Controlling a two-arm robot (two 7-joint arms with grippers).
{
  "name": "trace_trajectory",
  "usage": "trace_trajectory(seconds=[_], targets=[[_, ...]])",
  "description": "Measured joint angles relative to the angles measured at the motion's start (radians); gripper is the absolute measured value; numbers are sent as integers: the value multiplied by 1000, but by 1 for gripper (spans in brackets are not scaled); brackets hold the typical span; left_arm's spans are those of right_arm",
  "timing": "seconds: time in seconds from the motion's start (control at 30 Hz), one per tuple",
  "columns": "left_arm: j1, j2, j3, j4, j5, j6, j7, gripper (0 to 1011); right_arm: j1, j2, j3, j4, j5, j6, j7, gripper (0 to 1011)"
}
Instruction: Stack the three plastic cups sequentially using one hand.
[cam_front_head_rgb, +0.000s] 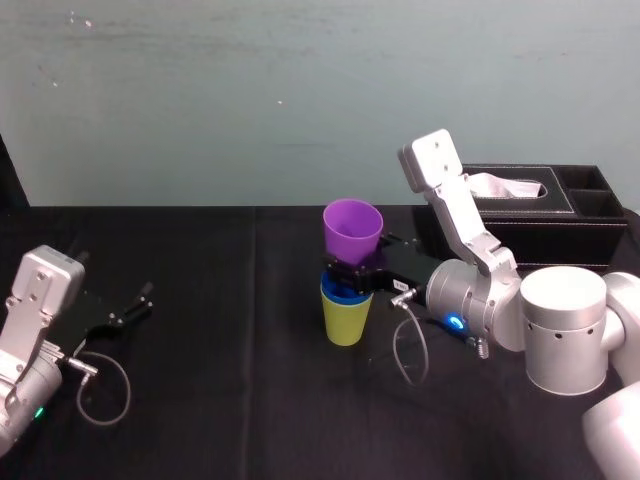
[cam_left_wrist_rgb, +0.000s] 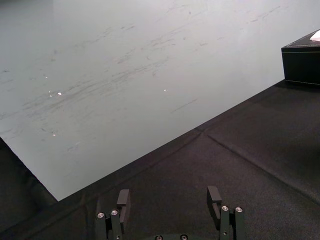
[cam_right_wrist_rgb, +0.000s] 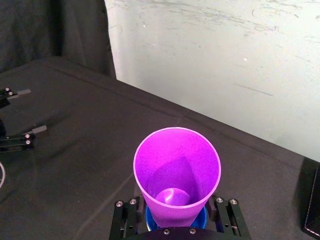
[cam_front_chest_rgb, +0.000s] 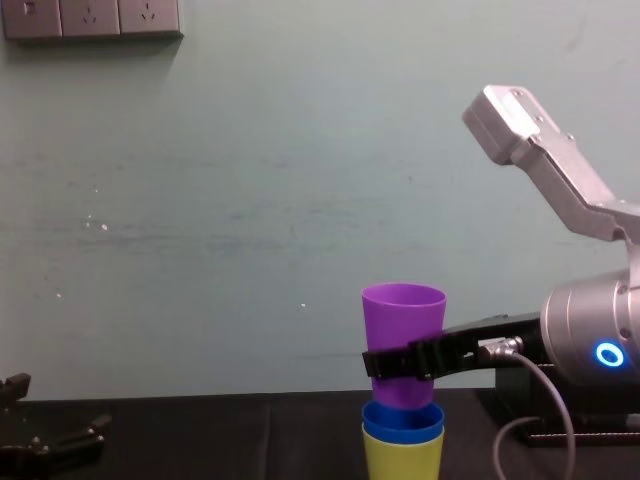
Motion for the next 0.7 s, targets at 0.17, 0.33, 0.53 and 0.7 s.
trace_trajectory(seconds=[0.17,0.33,0.53,0.7], targets=[[0,0,0,0,0,0,0,1000,0,-5,1,18,-4,-11,-5,697],[0,0,0,0,0,0,0,1000,1,-10,-1,40,-8,-19,-5,697],[0,0,0,0,0,0,0,1000,1,-15,-3,57,-11,-25,-4,697],[0,0,0,0,0,0,0,1000,2,-19,-3,73,-13,-29,-4,697]])
